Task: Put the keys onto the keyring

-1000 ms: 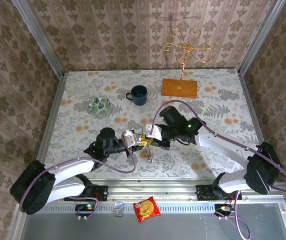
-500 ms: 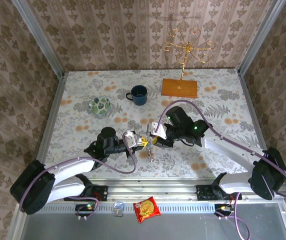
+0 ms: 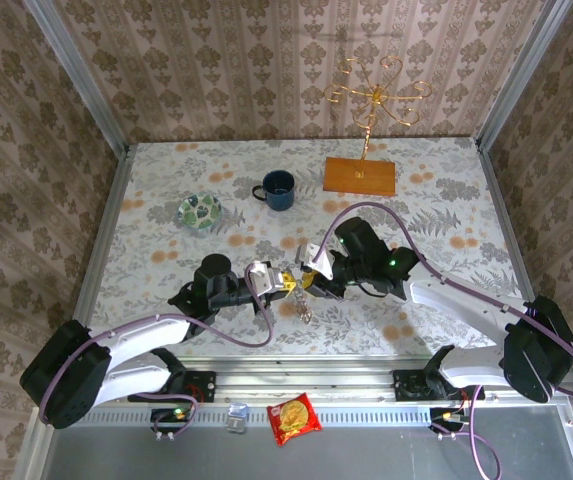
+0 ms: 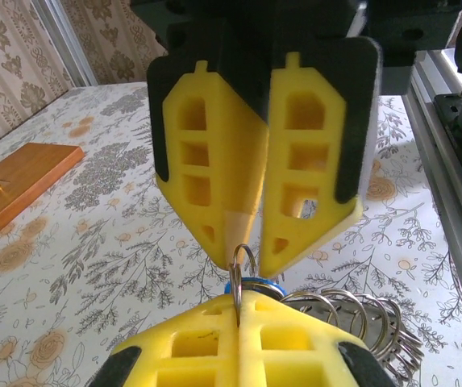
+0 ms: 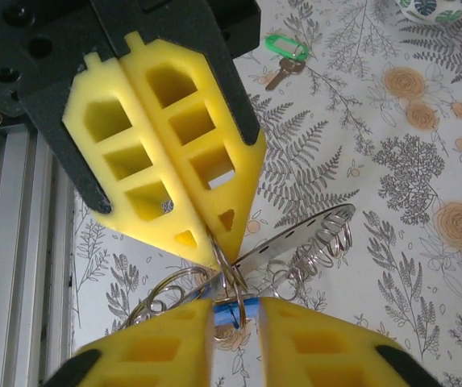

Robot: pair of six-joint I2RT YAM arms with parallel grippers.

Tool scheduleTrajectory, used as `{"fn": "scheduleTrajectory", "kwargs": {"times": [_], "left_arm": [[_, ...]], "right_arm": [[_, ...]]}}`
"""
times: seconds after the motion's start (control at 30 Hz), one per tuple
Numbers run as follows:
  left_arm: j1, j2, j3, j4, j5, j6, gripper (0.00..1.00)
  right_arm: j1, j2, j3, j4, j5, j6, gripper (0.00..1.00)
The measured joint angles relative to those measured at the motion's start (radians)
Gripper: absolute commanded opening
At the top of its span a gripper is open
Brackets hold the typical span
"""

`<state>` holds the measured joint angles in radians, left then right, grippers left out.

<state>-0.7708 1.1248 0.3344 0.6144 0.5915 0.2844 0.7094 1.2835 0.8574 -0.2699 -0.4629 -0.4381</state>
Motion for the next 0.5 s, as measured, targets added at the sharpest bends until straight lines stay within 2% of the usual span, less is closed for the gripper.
{"fn": "scheduleTrajectory", "kwargs": {"times": [0.13, 0.5], "left_arm": [[0.0, 0.0, 0.0, 0.005, -0.002, 0.0, 0.0], [-0.015, 0.002, -0.035, 0.071, -0.036, -0.003, 0.0]], "right_arm": [[-0.005, 0.0, 0.0, 0.002, -0.003, 0.0, 0.0], [-0.02, 0.039, 0.0, -0.006, -0.013, -0.002, 0.0]]}}
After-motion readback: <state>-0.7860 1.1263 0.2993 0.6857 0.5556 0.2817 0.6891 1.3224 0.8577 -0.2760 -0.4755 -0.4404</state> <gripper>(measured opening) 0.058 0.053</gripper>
